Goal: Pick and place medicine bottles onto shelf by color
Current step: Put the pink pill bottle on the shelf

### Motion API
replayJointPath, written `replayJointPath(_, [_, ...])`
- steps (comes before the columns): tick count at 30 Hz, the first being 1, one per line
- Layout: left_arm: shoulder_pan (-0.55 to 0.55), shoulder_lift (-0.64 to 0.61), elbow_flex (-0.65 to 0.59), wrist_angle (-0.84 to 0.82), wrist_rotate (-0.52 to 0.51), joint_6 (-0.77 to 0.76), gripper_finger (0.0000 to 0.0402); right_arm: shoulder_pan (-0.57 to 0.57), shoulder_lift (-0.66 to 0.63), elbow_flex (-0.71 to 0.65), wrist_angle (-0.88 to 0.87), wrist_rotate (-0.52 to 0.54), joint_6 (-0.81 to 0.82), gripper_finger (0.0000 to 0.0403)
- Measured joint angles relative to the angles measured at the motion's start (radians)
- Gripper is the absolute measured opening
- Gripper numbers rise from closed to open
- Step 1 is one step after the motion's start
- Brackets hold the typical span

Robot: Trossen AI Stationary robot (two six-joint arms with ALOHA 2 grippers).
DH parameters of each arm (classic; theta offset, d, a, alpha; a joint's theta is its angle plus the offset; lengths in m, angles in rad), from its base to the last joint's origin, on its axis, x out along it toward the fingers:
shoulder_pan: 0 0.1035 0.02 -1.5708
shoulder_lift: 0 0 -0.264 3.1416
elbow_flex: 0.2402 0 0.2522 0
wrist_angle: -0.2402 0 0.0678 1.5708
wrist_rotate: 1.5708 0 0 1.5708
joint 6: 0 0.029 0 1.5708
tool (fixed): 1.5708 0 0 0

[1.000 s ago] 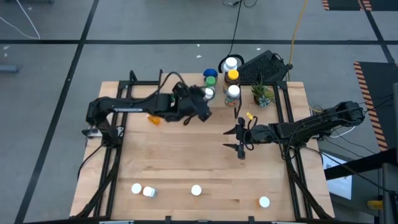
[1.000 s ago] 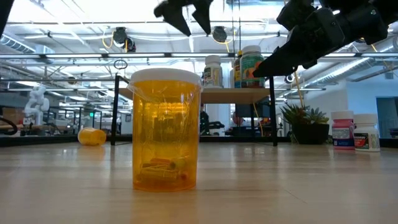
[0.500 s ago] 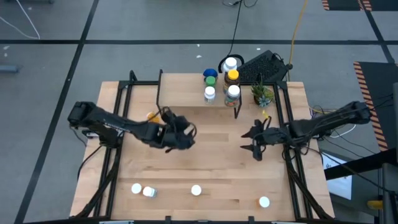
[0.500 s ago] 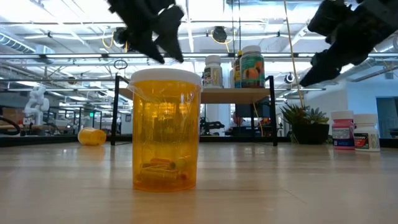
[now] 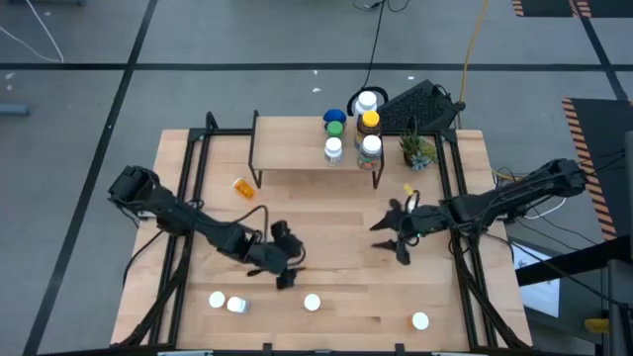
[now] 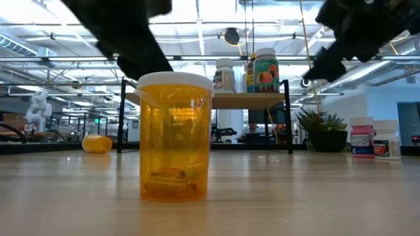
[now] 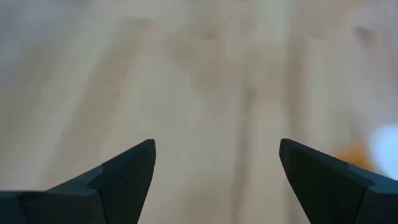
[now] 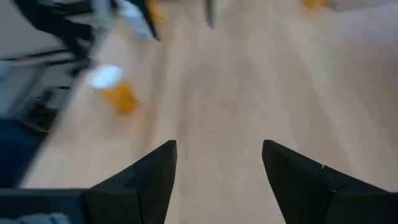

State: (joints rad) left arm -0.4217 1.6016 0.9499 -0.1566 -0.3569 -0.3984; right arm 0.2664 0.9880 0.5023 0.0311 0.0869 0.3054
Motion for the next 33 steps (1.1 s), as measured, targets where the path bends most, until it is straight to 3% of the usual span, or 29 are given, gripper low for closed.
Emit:
replayJointPath(3, [-0.039,-0.007,-0.031,0.15,-0.032,0.019,0.0347,0.017,0.075,0.001,0.082,-0.034,-0.061,0.0233])
replayJointPath(5, [-0.053,-0.008,-0.047,0.153,-0.086,0.003,0.0347,0.017,0.094,0.005,0.055,0.002,-0.049,0.0233])
replayJointPath(10, [-0.074,0.0,-0.045,0.156,-0.147,-0.03,0.0347,0.015,0.025,0.058,-0.366,0.197,0.127,0.0233])
replayJointPath(14, [-0.068,0.01,-0.047,0.16,-0.154,-0.025,0.0347,0.017,-0.054,0.137,-0.705,0.201,0.227,0.0233])
replayJointPath(16, [-0.062,0.013,-0.045,0.166,-0.166,-0.014,0.0347,0.017,-0.092,0.167,-0.79,0.203,0.257,0.0233])
replayJointPath(26, [-0.036,0.015,-0.047,0.162,-0.176,-0.023,0.0347,-0.033,-0.197,0.153,-1.031,0.354,0.456,0.0233])
replayJointPath(33, [-0.031,0.015,-0.047,0.161,-0.177,-0.02,0.0347,-0.066,-0.197,0.058,-0.954,0.353,0.477,0.0236])
